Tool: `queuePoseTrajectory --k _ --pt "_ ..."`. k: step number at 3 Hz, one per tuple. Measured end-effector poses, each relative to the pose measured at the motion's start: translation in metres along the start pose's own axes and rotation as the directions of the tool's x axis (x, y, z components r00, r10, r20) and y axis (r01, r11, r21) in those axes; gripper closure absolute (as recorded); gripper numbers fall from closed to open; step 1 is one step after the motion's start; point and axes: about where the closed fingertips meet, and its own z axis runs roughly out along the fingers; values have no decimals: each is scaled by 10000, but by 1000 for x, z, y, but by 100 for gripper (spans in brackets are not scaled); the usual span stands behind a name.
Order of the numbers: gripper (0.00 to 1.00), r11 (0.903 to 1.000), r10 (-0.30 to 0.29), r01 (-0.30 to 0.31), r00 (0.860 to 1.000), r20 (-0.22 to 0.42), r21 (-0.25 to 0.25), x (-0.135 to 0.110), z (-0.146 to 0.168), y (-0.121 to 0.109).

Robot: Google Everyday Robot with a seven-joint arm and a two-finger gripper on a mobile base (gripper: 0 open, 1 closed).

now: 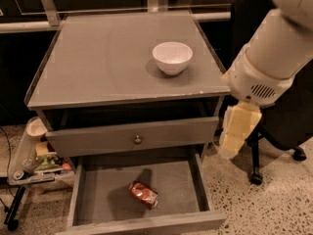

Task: Pick coke can from middle drawer and place on counter

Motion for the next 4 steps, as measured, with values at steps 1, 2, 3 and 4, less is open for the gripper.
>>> queuePoseTrajectory --k 1,2,3,4 --pt "0 9999 -1 0 10000 -53 -146 1 6 5" --pt "0 9991 -25 27 10000 51 -429 -6 22 15" --pt "0 9957 257 -259 9997 -36 -890 -29 74 34" --pt "0 9828 1256 -1277 9918 -243 -1336 -45 141 52"
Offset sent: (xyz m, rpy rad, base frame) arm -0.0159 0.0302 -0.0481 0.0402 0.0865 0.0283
